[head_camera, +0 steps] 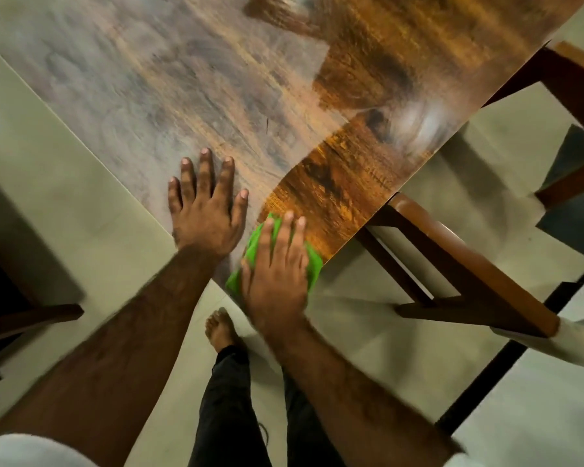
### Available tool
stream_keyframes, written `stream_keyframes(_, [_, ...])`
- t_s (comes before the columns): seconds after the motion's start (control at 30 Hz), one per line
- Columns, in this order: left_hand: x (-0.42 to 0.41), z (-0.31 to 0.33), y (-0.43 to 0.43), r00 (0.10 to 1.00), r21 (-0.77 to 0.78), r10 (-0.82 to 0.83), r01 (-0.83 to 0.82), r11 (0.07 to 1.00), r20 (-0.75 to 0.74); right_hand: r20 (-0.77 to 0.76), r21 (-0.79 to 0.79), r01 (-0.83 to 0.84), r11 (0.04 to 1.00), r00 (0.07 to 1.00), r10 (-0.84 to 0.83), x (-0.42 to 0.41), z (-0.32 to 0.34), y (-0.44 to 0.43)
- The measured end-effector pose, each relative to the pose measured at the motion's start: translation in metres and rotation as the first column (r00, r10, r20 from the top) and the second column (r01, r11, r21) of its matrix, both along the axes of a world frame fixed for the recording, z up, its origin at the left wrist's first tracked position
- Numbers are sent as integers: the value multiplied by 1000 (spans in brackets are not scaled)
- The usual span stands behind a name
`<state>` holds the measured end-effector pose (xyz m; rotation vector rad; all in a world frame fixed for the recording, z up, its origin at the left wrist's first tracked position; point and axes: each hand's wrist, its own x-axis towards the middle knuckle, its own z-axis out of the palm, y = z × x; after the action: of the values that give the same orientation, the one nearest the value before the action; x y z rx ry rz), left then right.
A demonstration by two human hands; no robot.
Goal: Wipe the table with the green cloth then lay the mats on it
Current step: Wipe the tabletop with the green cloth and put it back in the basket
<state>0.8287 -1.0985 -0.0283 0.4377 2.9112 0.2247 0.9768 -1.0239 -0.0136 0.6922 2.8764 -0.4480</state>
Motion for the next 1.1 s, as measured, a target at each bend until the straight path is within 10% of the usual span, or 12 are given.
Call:
stream_keyframes(0.17, [-12,6,-12,999,14,-40,39,999,24,-6,73,-115,991,993,115,-17,-11,46])
stream_keyframes(0.33, [-40,9,-35,981,-48,-196,196,979,-2,8,98,208,973,978,-210,-94,-15,134])
stream_keyframes(0.6, [-72,20,-47,927,-96,-374,375,922,29,13,48,-69,996,998,69,-21,-7,-48])
stream_keyframes(0.97, [-118,1,-72,908,-18,-414,416,909,57,3,146,427,892,902,-432,-66,-14,26])
stream_keyframes(1.1, [-118,-2,-75,912,10,-410,410,912,-14,-13,143,263,954,965,-264,-114,-16,-37])
